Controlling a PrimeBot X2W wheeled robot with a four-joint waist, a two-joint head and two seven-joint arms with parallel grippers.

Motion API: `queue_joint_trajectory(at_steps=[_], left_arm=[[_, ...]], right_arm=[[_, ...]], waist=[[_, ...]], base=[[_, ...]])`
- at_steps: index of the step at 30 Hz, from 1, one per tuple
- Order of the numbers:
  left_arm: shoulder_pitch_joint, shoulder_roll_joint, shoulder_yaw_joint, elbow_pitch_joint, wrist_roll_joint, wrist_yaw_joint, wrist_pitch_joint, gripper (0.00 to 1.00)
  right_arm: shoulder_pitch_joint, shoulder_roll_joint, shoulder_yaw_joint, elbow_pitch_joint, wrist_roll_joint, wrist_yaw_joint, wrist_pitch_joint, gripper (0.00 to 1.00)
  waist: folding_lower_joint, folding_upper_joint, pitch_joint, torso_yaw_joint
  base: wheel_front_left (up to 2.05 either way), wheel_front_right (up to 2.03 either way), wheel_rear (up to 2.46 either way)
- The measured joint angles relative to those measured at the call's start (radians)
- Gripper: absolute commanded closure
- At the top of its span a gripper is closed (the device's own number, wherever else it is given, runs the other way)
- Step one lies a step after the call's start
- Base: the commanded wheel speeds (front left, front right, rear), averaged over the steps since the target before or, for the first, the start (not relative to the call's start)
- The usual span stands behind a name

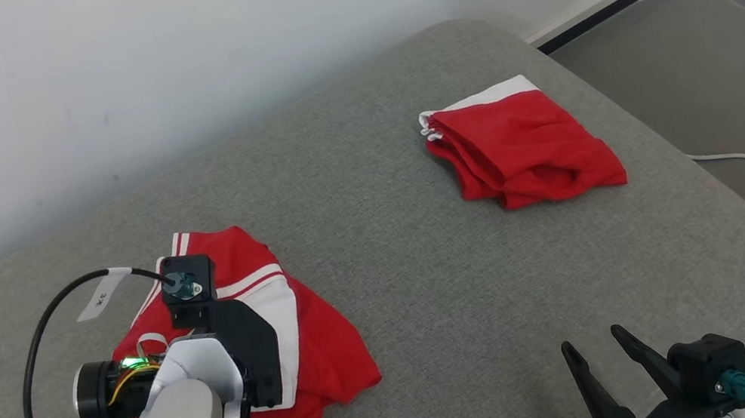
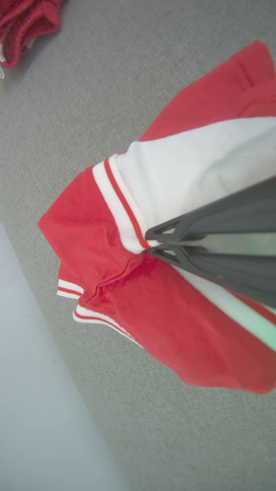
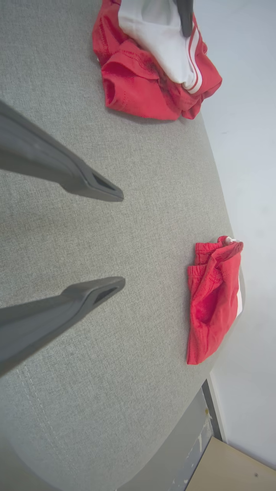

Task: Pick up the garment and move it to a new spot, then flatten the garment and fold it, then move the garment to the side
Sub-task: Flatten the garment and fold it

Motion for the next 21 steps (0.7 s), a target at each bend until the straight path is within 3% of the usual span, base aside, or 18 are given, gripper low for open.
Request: queue_joint_trajectory(at_steps=[4,13,21], left_arm=[[-0.005,-0.009,0.001,-0.009,-0.015,-0.016,-0.037,1.0],[-0.148,-0.057,-0.004,-0.189,-0.09,-0.086,-0.301,1.0],[-0.307,-0.067,-0.02,-0.418,-0.169,-0.083,-0.452,1.0]], right_arm=[[-0.003,0.001,0.001,0.0,0.0,0.0,0.0,0.0],[-0.012,0.002,-0.004,0.002,0.0,0.0,0.0,0.0],[-0.008,0.002,-0.006,0.002,0.0,0.0,0.003,0.0]], waist=[[0.0,0.0,-0.004,0.014],[-0.0001,0.0,-0.023,0.054],[-0.0002,0.0,-0.057,0.101]], base=[[0.0,0.0,0.0],[0.0,0.0,0.0],[0.0,0.0,0.0]])
